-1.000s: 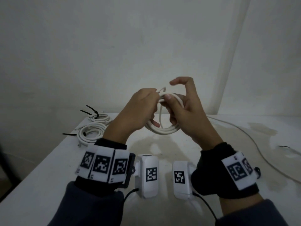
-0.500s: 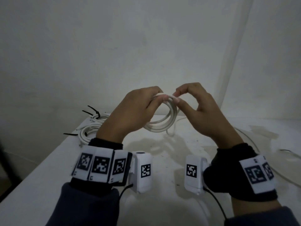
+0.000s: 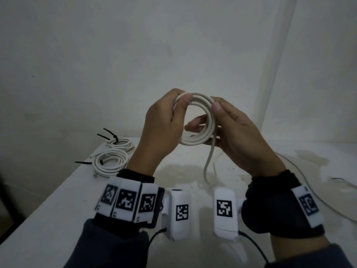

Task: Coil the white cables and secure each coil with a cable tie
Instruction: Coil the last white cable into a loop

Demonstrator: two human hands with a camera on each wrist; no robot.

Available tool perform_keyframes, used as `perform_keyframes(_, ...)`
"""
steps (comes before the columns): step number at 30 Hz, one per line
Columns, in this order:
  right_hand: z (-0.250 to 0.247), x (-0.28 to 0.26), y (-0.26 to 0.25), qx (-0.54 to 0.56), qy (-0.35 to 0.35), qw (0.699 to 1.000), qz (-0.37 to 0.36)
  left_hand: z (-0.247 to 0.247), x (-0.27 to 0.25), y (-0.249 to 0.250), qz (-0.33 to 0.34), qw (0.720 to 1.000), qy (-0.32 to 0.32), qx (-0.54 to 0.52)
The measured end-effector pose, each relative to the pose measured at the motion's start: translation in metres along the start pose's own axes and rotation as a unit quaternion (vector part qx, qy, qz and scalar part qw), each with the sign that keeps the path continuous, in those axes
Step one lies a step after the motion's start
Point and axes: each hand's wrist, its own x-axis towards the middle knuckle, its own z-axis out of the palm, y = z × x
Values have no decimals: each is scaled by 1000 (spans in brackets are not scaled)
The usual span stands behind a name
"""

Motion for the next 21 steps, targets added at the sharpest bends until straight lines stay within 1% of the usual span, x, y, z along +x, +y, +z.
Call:
perform_keyframes(3,5,4,5,75,-9,997,-6,8,-2,3,-14,998,60,-7)
perform_keyframes(6,5,7,7,101,8,994,-28,17,-5,6,-43,996,69,-46)
perform_keyframes(9,2,7,7,99,37,993,-44,20,-5,6,-91,989,32,-116)
perform_keyframes(11,3,7,7,96,69,991,-54,22,-5,6,-122,976,-7,-178)
perform_keyframes(13,4,7,8,103,96,989,-54,22,-6,8,-138,965,-32,-218)
perform_keyframes(16,3,7,10,119,118,985,-45,23,-7,9,-151,955,-59,-247)
perform_keyframes(19,-3,7,9,120,132,983,-45,23,-8,9,-165,945,-101,-265)
perform_keyframes(21,-6,7,8,118,146,981,-53,22,-8,11,-191,937,-119,-268)
